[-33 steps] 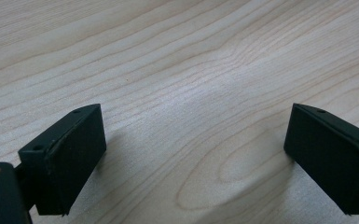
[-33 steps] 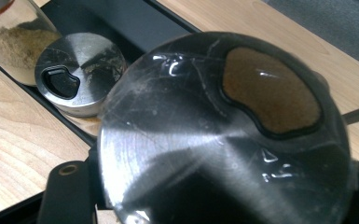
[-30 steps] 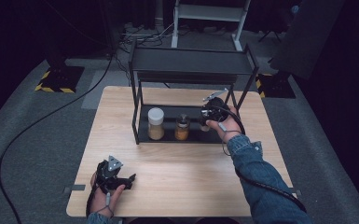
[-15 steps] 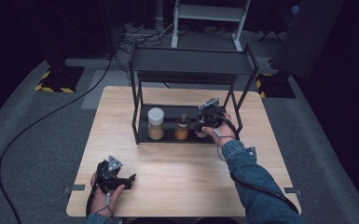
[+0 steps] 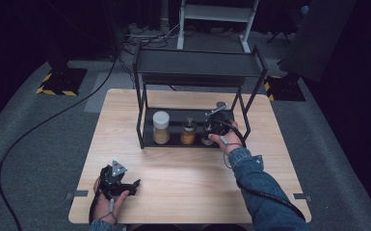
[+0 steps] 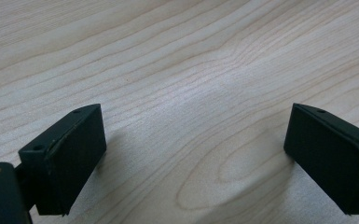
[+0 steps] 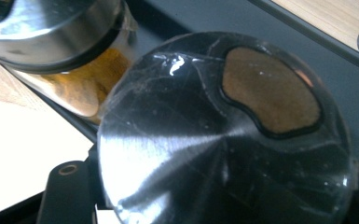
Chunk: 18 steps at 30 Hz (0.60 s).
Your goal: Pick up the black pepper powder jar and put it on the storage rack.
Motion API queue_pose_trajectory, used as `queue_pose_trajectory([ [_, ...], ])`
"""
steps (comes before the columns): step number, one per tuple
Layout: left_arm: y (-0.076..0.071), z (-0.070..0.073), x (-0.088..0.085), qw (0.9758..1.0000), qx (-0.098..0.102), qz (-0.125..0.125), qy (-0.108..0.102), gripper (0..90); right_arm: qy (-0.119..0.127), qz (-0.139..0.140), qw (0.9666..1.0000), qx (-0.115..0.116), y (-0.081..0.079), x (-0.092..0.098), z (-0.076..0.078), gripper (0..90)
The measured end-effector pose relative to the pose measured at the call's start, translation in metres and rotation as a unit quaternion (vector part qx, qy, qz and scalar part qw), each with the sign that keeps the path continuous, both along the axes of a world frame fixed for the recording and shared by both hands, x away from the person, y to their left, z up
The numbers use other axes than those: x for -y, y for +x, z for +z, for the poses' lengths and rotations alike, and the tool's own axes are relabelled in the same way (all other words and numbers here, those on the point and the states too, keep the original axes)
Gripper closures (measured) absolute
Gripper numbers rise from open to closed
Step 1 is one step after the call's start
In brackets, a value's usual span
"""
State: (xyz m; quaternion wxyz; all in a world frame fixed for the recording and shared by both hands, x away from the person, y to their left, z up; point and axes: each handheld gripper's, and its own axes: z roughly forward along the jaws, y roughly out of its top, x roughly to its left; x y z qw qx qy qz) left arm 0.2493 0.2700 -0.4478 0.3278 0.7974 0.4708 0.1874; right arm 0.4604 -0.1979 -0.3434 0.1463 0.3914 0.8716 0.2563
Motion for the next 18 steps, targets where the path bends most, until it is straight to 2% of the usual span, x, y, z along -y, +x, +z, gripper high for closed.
queue_pose_trajectory([
  [9, 0.0000, 0.0000, 0.0000, 1.0000, 0.000, 0.000, 0.000, 5.4, 0.000, -0.005, 1.0000, -0.003, 0.0036, 0.0018, -0.0046, 31.7],
  [14, 0.0000, 0.0000, 0.0000, 1.0000, 0.000, 0.000, 0.000, 5.4, 0.008, -0.007, 0.9999, -0.008, 0.0064, 0.0060, -0.0056, 31.3],
  [16, 0.0000, -0.0002, -0.0001, 1.0000, 0.000, 0.000, 0.000, 5.4, 0.008, -0.007, 0.9999, -0.011, 0.0077, 0.0065, -0.0039, 22.5],
  [18, 0.0000, 0.0000, 0.0000, 1.0000, 0.000, 0.000, 0.000, 5.4, 0.013, -0.013, 0.9998, -0.009, 0.0065, 0.0079, -0.0005, 18.0],
])
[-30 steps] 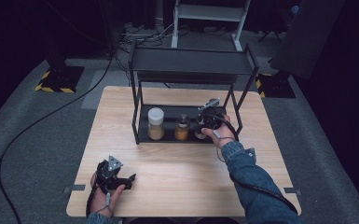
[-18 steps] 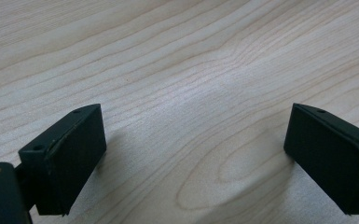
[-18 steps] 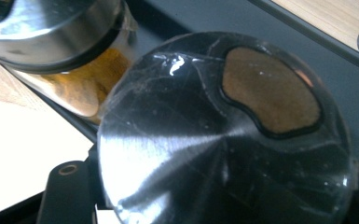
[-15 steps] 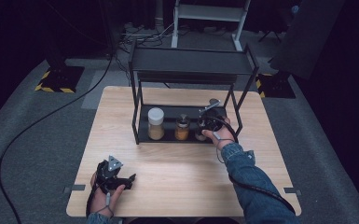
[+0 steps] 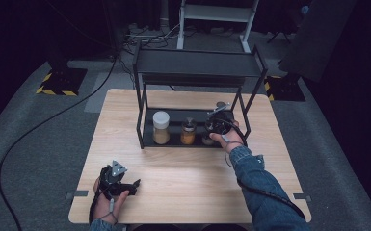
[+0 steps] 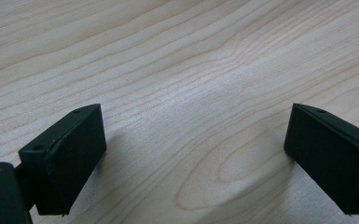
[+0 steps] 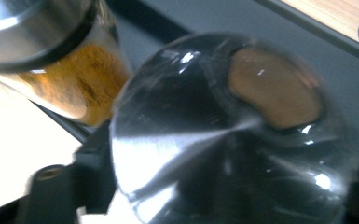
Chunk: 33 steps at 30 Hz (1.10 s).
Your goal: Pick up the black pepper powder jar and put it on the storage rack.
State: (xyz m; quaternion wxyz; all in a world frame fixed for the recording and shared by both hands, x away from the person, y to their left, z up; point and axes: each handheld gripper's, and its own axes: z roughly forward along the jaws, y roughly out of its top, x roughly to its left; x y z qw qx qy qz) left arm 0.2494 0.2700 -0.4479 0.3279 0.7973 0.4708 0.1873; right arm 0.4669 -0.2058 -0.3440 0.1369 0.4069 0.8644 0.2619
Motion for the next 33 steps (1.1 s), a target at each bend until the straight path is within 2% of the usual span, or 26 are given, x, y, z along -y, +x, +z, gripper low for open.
queue_pose_trajectory([
  [3, 0.000, 0.000, 0.000, 1.0000, 0.000, 0.000, 0.000, 5.4, -0.002, -0.001, 1.0000, 0.007, -0.004, 0.002, 0.008, 14.2],
  [9, 0.000, 0.000, 0.000, 1.0000, 0.000, 0.000, 0.000, 5.3, 0.012, 0.002, 0.9997, 0.023, -0.020, 0.015, 0.025, 10.9],
  [23, 0.000, 0.000, 0.000, 1.0000, 0.000, 0.000, 0.000, 5.3, 0.027, 0.016, 0.9977, 0.060, -0.075, 0.053, 0.058, 9.8],
  [33, 0.000, 0.000, 0.000, 1.0000, 0.000, 0.000, 0.000, 5.3, 0.039, 0.013, 0.9961, 0.078, -0.109, 0.084, 0.070, 9.4],
])
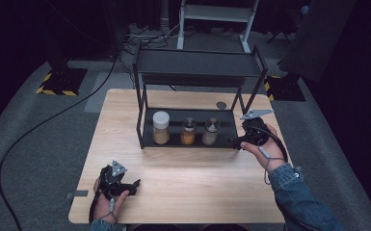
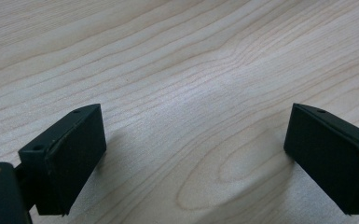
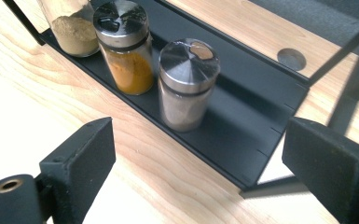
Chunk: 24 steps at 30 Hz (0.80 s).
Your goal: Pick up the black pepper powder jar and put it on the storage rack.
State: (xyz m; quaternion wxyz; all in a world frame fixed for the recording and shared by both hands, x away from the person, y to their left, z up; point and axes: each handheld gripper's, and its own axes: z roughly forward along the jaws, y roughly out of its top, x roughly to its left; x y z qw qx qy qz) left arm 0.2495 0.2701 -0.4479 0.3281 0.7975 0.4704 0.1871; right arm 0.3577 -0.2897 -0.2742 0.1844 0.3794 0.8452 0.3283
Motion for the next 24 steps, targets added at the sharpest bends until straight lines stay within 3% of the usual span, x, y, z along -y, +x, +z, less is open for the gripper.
queue_pose_trajectory([
  [5, 0.000, 0.000, 0.000, 1.0000, 0.000, 0.000, 0.000, 5.3, -0.006, -0.003, 1.0000, 0.006, -0.013, 0.009, -0.001, 9.4],
  [13, 0.000, 0.000, 0.000, 1.0000, 0.000, 0.000, 0.000, 5.3, 0.007, 0.000, 0.9999, 0.014, -0.029, 0.023, -0.011, 12.4],
  [24, 0.000, 0.000, 0.000, 1.0000, 0.000, 0.000, 0.000, 5.3, 0.023, 0.003, 0.9995, 0.023, -0.041, 0.035, -0.039, 11.1],
])
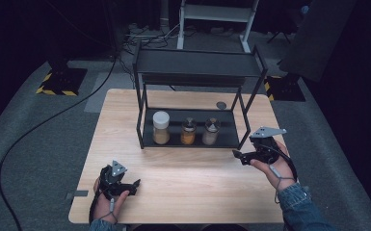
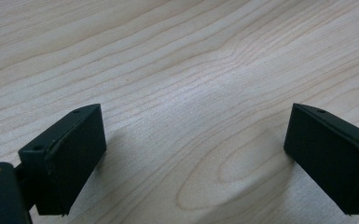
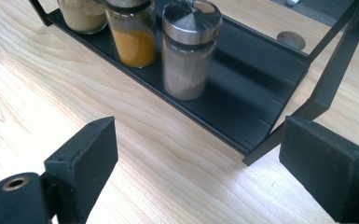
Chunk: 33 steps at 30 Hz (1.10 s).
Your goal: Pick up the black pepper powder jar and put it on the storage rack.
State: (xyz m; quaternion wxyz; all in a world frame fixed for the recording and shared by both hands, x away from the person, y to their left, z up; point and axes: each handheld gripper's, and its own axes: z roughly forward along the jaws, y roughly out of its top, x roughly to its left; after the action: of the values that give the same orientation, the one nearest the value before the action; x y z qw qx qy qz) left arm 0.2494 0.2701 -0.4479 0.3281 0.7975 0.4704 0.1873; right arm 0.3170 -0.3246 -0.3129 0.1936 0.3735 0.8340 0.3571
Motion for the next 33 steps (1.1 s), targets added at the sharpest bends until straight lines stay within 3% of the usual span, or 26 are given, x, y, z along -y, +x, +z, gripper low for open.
queue_pose_trajectory([
  [15, 0.000, 0.000, 0.000, 1.0000, 0.000, 0.000, 0.000, 5.3, 0.015, 0.000, 0.9992, 0.037, -0.010, 0.021, -0.048, 8.1],
  [23, 0.000, 0.000, 0.000, 1.0000, 0.000, 0.001, 0.000, 5.3, 0.023, 0.001, 0.9989, 0.040, -0.014, 0.028, -0.069, 8.1],
  [33, 0.000, 0.000, 0.000, 1.0000, 0.000, 0.001, 0.000, 5.3, 0.026, -0.004, 0.9993, 0.027, -0.017, 0.033, -0.086, 8.0],
])
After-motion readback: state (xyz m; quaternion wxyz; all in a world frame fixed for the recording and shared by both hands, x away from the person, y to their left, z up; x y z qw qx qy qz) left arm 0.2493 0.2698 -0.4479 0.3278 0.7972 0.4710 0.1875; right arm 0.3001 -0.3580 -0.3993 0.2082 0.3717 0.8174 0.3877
